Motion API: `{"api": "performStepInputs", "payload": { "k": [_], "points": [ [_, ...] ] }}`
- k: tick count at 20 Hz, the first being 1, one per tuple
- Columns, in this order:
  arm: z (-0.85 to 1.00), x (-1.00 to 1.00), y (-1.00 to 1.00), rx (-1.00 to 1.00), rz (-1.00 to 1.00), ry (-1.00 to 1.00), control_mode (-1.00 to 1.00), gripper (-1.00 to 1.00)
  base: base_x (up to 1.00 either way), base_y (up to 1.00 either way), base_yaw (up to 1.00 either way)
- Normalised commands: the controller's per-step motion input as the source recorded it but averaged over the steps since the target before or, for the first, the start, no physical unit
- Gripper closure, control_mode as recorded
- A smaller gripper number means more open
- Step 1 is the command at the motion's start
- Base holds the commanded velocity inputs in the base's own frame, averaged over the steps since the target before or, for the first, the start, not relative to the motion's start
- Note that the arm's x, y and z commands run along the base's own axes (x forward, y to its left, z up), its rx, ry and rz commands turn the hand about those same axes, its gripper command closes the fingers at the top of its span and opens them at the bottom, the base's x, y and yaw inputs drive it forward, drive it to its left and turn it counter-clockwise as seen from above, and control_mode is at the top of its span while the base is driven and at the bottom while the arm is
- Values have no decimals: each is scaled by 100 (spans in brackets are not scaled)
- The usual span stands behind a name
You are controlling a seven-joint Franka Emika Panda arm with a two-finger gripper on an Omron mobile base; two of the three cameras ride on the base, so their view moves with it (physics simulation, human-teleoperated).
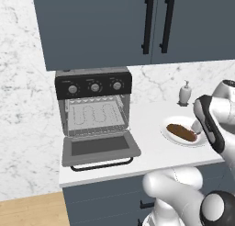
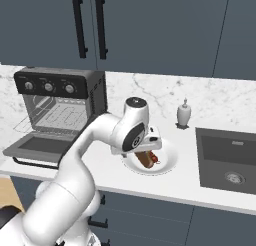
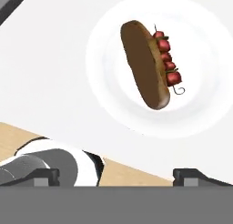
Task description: Pick up the kebab skewer and baguette bread, and place them inside the toaster oven. Close the toaster oven door and start by setting the timer.
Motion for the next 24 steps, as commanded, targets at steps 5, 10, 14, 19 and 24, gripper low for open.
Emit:
{"api": "performStepInputs", "payload": {
  "k": [5,10,14,19,24],
  "points": [
    [-50,44,-20,0,2,6,-100,-100,0,0,0],
    [-27,25,-13,0,1,6,-100,-100,0,0,0],
    [-24,29,-6,0,0,4,-100,-100,0,0,0],
    [-32,29,-3,0,1,6,-100,-100,0,0,0],
    [-34,26,-2,0,2,7,-100,-100,0,0,0]
  ]
}}
